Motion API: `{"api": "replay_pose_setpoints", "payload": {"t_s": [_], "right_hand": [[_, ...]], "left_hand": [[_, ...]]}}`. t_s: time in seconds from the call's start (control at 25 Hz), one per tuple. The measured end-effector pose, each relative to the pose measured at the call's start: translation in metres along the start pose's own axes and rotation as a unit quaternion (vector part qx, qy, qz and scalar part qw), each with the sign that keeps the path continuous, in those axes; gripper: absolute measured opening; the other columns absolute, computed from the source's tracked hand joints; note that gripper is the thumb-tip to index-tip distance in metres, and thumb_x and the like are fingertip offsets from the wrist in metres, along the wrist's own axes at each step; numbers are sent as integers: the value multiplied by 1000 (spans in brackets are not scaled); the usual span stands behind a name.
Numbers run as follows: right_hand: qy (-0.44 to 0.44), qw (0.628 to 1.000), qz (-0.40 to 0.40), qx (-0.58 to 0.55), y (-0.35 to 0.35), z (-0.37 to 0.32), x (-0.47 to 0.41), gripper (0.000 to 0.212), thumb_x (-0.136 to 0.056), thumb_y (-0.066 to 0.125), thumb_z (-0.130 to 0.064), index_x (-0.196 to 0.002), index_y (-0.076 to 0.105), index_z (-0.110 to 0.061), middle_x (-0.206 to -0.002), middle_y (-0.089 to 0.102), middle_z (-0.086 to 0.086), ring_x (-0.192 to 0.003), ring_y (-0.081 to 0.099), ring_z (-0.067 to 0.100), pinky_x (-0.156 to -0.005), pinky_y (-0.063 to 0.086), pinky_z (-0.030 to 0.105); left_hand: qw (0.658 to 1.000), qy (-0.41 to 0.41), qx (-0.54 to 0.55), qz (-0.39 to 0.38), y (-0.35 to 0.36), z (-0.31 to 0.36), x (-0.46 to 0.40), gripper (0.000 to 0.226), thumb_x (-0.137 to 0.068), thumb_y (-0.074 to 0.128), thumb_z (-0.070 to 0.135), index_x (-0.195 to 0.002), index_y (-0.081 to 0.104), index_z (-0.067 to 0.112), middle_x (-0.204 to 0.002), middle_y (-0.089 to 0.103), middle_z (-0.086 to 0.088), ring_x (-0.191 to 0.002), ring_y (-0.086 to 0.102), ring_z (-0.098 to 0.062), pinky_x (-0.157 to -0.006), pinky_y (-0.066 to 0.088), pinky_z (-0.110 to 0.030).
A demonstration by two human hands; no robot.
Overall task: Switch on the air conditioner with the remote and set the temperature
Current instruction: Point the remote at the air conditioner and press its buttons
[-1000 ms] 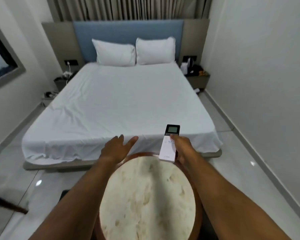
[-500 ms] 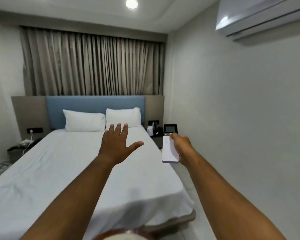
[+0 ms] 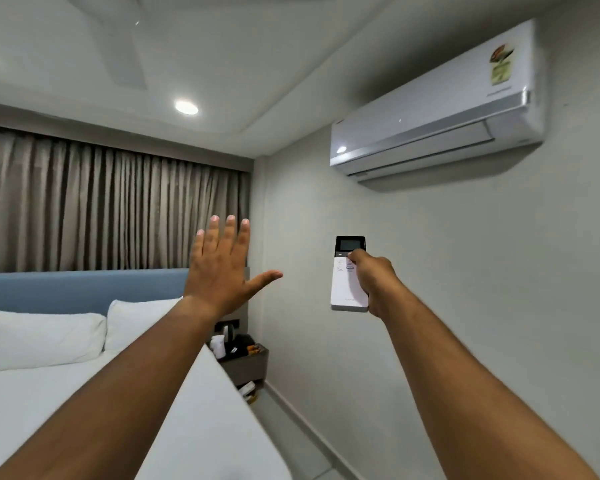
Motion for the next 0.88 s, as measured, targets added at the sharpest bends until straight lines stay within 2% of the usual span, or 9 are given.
{"api": "replay_pose_setpoints", "payload": {"t_s": [0.12, 0.4, 0.68, 0.88], "right_hand": [[-32, 999, 43, 9, -40, -43, 1, 16, -90, 54, -26, -89, 57, -11, -79, 64, 8, -63, 62, 26, -54, 50, 29], [-78, 989, 120, 38, -103, -105, 13, 18, -89, 55, -29, -86, 56, -11, -75, 63, 9, -59, 61, 25, -47, 46, 25], [-98, 983, 144, 59, -126, -130, 23, 22, -89, 53, -32, -85, 56, -11, -74, 65, 10, -58, 62, 27, -47, 47, 24], [-100, 980, 147, 94, -134, -135, 28, 26, -90, 52, -33, -90, 56, -8, -69, 66, 10, -53, 63, 25, -32, 44, 19]], "left_hand": [[999, 12, 21, 30, -9, 28, -28, 111, -74, 9, 90, -155, -5, 15, -165, -4, -15, -151, -11, -33, -121, -2, -52], [991, 52, 60, 104, -34, 85, -75, 104, -79, 9, 85, -155, -2, 14, -165, 1, -16, -151, -6, -35, -122, 1, -52], [986, 68, 68, 134, -42, 114, -90, 107, -79, 14, 87, -155, 7, 12, -164, 10, -18, -151, 1, -35, -121, 6, -53], [986, 80, 62, 132, -46, 127, -93, 108, -78, 12, 87, -155, 11, 11, -163, 13, -19, -151, 4, -37, -121, 7, -54]]}}
Point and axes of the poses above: each hand's wrist, its own x-axis away from the middle knuckle, its own y-axis out of the palm, z = x × y, the point moved 10 cm from there along -x, towards the middle knuckle
